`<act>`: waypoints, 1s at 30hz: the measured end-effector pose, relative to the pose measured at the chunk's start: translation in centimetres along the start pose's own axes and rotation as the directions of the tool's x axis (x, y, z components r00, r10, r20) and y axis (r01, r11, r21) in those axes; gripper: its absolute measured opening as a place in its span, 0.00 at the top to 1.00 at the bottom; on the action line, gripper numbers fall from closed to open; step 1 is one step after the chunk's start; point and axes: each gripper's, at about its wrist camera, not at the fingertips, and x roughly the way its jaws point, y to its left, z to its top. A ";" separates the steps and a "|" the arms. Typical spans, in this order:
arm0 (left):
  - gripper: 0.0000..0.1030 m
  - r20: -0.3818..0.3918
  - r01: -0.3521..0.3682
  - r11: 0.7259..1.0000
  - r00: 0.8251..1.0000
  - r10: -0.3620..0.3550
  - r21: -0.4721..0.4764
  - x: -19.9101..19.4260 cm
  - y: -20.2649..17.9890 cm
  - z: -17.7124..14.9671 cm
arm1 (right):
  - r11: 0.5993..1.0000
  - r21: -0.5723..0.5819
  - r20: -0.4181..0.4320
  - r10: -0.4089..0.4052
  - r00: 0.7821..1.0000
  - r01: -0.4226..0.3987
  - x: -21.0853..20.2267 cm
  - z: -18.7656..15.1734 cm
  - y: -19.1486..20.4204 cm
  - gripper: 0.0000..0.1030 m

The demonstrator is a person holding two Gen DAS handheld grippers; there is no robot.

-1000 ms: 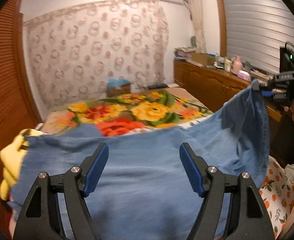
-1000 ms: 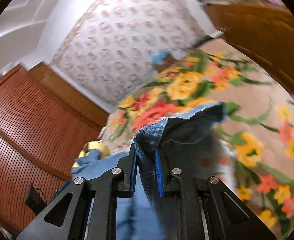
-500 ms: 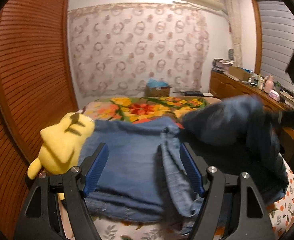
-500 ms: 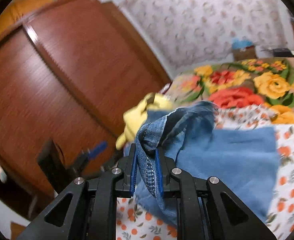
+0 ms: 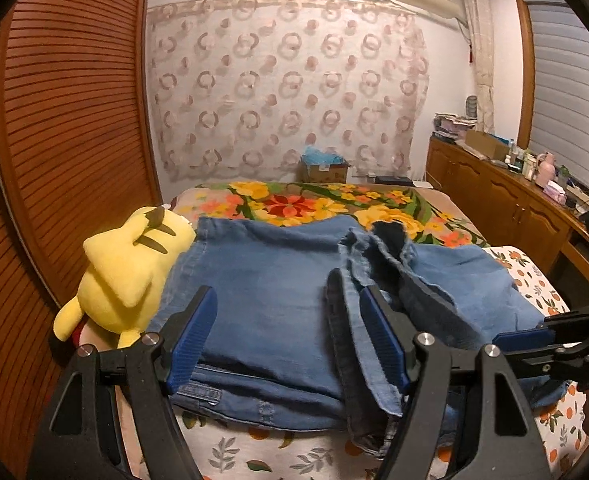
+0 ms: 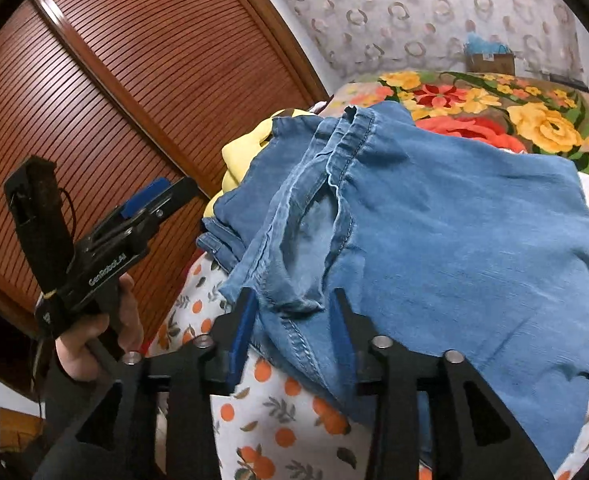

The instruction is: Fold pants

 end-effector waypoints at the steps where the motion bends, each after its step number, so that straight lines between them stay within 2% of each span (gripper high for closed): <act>1: 0.28 0.000 0.007 1.000 1.000 -0.007 0.002 -0.1 -0.3 0.0 | 1.000 -0.010 0.008 -0.001 1.000 0.001 -1.0 0.0 0.1 0.56; 3: 0.28 -0.001 0.036 0.999 0.999 -0.036 0.005 -0.3 -1.1 -0.2 | 1.000 -0.021 0.028 -0.002 1.000 0.003 -3.4 0.0 -0.1 0.55; 8: 0.28 -0.024 0.118 0.992 0.993 -0.117 0.051 -0.7 -4.5 -0.7 | 0.997 -0.027 0.096 -0.072 0.993 0.075 -7.6 -2.4 -1.1 0.54; 11: 0.28 -0.044 0.165 0.981 0.986 -0.161 0.104 -0.5 -7.3 -1.1 | 0.988 -0.014 0.120 -0.154 0.981 0.156 -8.7 -3.8 -3.0 0.54; 14: 0.28 -0.069 0.195 0.968 0.980 -0.186 0.161 -0.3 -9.8 -1.3 | 0.959 -0.033 0.117 -0.278 0.954 0.283 -8.4 -5.3 -4.7 0.54; 16: 0.29 -0.080 0.214 0.955 0.976 -0.201 0.205 -0.2 -11.4 -1.3 | 0.941 -0.043 0.098 -0.331 0.938 0.337 -7.9 -6.6 -5.8 0.54; 22: 0.47 -0.126 0.260 0.934 0.964 -0.235 0.247 0.0 -13.6 -1.5 | 0.925 -0.085 0.045 -0.367 0.929 0.370 -6.5 -9.3 -6.7 0.54; 25: 0.54 -0.161 0.257 0.925 0.962 -0.219 0.281 0.5 -14.2 -1.7 | 0.934 -0.061 0.050 -0.348 0.936 0.351 -6.6 -9.6 -6.8 0.54; 30: 0.58 -0.232 0.173 0.917 0.968 -0.092 0.360 1.5 -14.0 -3.9 | 0.936 -0.038 0.073 -0.346 0.935 0.349 -8.2 -10.7 -6.9 0.54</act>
